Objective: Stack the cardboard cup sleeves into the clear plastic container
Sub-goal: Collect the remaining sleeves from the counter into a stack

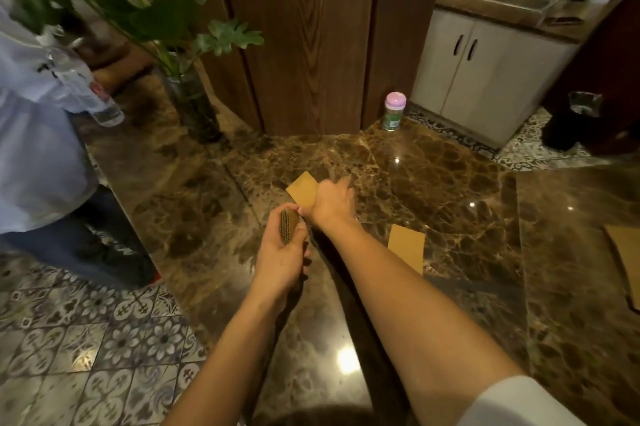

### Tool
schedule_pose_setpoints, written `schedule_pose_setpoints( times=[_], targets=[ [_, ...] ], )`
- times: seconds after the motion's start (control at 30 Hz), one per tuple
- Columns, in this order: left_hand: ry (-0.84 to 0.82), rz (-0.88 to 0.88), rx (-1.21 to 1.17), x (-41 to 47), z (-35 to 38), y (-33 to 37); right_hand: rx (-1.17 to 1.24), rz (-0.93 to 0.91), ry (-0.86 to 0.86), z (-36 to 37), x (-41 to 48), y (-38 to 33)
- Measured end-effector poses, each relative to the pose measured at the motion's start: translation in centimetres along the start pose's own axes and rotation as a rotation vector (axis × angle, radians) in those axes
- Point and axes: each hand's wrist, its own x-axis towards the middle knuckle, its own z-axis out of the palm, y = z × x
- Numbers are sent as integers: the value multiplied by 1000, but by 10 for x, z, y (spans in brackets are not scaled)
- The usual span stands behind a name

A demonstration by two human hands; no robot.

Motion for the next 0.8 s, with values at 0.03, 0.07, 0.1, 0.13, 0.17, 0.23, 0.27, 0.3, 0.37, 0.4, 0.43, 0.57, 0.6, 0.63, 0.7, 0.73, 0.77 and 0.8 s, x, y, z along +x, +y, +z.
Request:
schedule_pose_setpoints(
  times=[0.03, 0.07, 0.1, 0.13, 0.17, 0.23, 0.27, 0.3, 0.37, 0.4, 0.43, 0.57, 0.6, 0.63, 0.7, 0.73, 0.77, 0.8],
  targets=[
    [0, -17, -7, 0, 2, -2, 44, 17, -18, -3, 0, 2],
    [-1, -30, -11, 0, 3, -4, 88, 30, -33, -7, 1, 5],
    [-6, -41, -10, -1, 6, -5, 139, 43, -46, -12, 0, 10],
    [-11, -48, -11, -2, 8, -6, 196, 58, -65, -17, 0, 15],
    [-19, -53, -17, -2, 10, -7, 263, 70, -81, -20, 0, 22],
    [-57, -68, -40, -4, 16, -7, 420, 118, -85, -31, -4, 38],
    [-76, -78, -45, -5, 18, -6, 487, 143, -62, -37, -5, 48],
    [-97, -89, -50, -6, 20, -6, 542, 159, -33, -45, -7, 58],
    [-151, -100, -64, -8, 25, -3, 651, 209, -9, -63, -13, 81],
    [-178, -100, -63, -9, 28, -2, 687, 235, 5, -70, -17, 94],
    [-203, -97, -57, -10, 33, -2, 703, 260, 22, -78, -24, 108],
    [-257, -96, -13, -14, 56, -4, 661, 376, 61, -88, -53, 153],
    [-265, -96, 5, -15, 64, -4, 657, 407, 48, -89, -61, 159],
    [-273, -96, 29, -16, 72, -5, 659, 431, 28, -91, -70, 163],
    [-286, -81, 78, -17, 83, -6, 710, 451, -27, -91, -78, 165],
    [-291, -72, 93, -17, 87, -6, 744, 455, -54, -90, -81, 162],
    [-300, -65, 104, -18, 93, -4, 783, 463, -79, -89, -83, 161],
    [-304, -62, 114, -18, 96, -3, 821, 465, -98, -88, -85, 158]
  ],
)
